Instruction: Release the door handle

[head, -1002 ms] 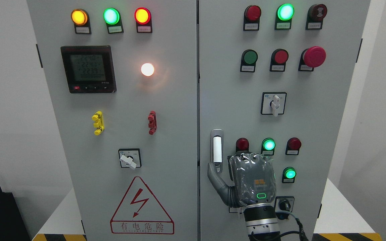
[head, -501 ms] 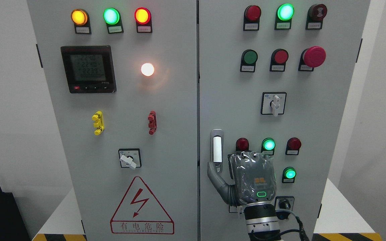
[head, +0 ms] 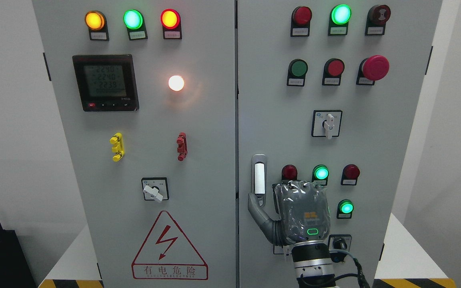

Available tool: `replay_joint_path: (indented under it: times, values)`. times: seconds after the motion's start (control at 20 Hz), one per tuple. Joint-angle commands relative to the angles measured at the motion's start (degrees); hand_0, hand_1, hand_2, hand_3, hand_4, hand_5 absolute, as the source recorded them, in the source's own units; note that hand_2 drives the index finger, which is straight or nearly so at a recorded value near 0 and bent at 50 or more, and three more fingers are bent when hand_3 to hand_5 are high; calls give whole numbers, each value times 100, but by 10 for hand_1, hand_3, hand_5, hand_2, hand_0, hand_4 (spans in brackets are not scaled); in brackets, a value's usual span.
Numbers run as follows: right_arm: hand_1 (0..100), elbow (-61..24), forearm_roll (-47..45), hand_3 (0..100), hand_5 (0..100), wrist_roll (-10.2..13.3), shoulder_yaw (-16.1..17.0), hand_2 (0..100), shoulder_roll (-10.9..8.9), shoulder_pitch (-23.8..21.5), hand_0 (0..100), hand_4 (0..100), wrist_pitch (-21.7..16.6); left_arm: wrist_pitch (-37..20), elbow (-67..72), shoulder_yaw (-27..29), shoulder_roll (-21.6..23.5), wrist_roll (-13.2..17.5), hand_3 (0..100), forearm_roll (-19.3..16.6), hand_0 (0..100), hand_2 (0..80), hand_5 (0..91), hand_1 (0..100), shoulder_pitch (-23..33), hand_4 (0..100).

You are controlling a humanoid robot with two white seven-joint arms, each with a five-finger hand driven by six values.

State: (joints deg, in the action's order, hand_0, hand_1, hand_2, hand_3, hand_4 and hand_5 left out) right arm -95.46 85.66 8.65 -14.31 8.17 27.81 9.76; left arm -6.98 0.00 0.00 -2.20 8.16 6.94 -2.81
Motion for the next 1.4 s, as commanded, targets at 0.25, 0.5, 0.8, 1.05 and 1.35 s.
replay_joint_path:
  times: [0.25, 0.5, 0.8, 1.05, 1.35]
  values:
    - [67, 1, -23, 1000, 969, 5, 34, 992, 0, 5, 398, 1000, 8, 4, 97, 62, 0, 1, 0, 0, 120, 0, 0, 389, 0, 0]
    - [72, -8, -23, 1000, 970, 5, 34, 991, 0, 5, 404, 1000, 17, 4, 97, 62, 0, 1, 0, 0, 120, 0, 0, 389, 0, 0]
    - [73, -16, -31, 1000, 970, 14, 42, 992, 9, 5, 413, 1000, 70, 4, 97, 62, 0, 1, 0, 0, 120, 0, 0, 389, 0, 0]
    - [74, -16, -32, 1000, 970, 14, 51, 992, 9, 5, 417, 1000, 70, 4, 97, 62, 0, 1, 0, 0, 120, 0, 0, 389, 0, 0]
    - [85, -16, -32, 1000, 970, 14, 60, 992, 9, -12, 418, 1000, 140, 4, 97, 62, 0, 1, 0, 0, 120, 0, 0, 389, 0, 0]
